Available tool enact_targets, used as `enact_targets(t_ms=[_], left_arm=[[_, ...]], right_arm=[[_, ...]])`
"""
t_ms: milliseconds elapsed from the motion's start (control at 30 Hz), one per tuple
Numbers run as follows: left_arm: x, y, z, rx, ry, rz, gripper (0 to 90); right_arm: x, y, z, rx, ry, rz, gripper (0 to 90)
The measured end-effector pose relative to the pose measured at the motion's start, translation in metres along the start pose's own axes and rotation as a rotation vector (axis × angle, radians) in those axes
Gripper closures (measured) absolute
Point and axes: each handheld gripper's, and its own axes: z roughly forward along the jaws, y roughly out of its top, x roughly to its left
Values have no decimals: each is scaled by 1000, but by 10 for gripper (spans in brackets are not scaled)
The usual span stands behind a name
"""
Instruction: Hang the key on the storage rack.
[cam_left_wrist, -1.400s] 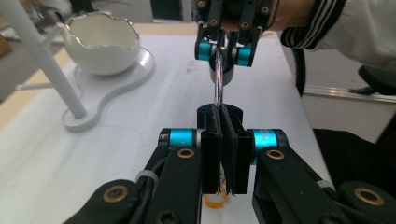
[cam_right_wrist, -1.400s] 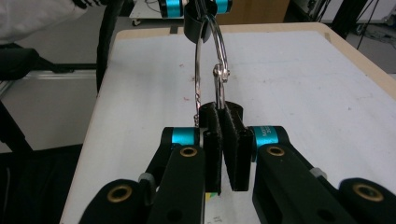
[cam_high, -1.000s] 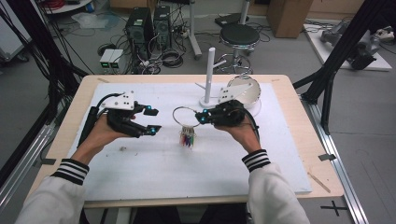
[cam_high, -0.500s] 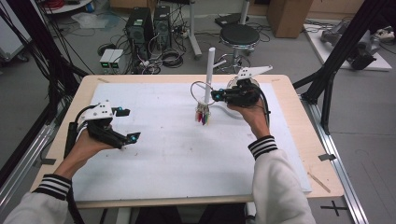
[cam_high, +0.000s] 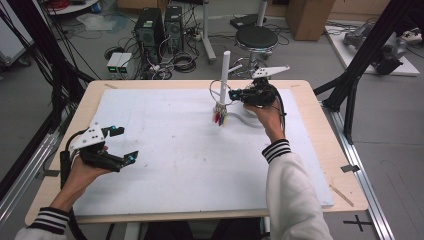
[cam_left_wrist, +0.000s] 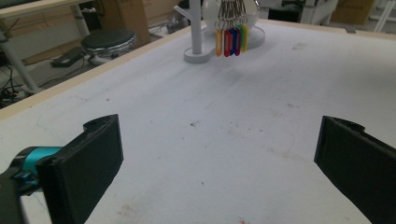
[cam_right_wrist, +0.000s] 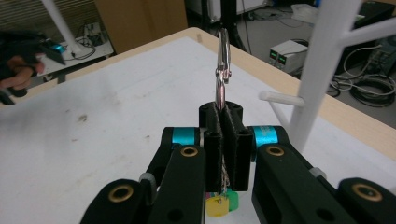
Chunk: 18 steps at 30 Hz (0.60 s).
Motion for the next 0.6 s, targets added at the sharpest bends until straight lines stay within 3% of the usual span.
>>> enact_targets(t_ms=[200,600], left_arm=[[-6,-20,-12,-63,50,-33,17],[-18,-47,-19,-158,90,-107,17]], right_arm=[[-12,-6,2,-4,-10,39,878],[-27,-15,14,5,-31,97,878]])
